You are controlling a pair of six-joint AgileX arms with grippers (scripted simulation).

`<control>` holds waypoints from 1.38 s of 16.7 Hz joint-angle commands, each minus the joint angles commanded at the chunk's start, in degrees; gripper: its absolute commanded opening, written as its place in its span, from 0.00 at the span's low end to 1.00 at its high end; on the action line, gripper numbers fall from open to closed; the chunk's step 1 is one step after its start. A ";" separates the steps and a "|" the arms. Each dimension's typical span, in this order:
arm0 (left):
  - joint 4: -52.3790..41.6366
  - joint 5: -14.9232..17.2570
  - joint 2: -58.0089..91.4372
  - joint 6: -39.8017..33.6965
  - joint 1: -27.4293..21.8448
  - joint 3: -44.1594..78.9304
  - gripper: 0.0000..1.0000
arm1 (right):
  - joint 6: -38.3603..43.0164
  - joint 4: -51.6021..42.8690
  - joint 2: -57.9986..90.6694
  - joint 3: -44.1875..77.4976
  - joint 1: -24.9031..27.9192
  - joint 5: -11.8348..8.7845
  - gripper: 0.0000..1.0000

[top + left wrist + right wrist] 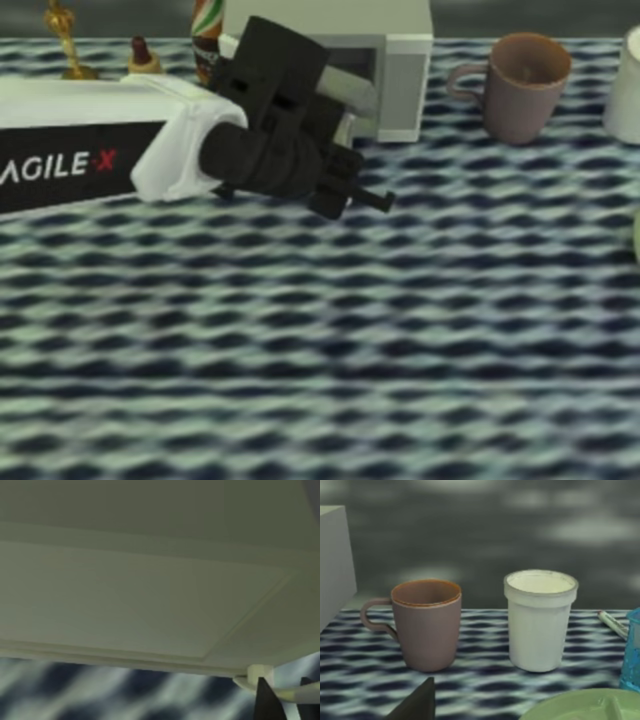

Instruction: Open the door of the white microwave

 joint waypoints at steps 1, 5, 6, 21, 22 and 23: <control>0.00 0.00 0.00 0.00 0.00 0.00 0.00 | 0.00 0.00 0.00 0.00 0.00 0.00 1.00; 0.00 0.00 0.00 0.00 0.00 0.00 0.00 | 0.00 0.00 0.00 0.00 0.00 0.00 1.00; 0.00 0.00 0.00 0.00 0.00 0.00 0.00 | 0.00 0.00 0.00 0.00 0.00 0.00 1.00; 0.29 2.54 -1.32 2.95 1.12 -1.75 0.00 | 0.00 0.00 0.00 0.00 0.00 0.00 1.00; 0.29 2.54 -1.32 2.95 1.12 -1.75 0.00 | 0.00 0.00 0.00 0.00 0.00 0.00 1.00; 0.29 2.54 -1.32 2.95 1.12 -1.75 0.00 | 0.00 0.00 0.00 0.00 0.00 0.00 1.00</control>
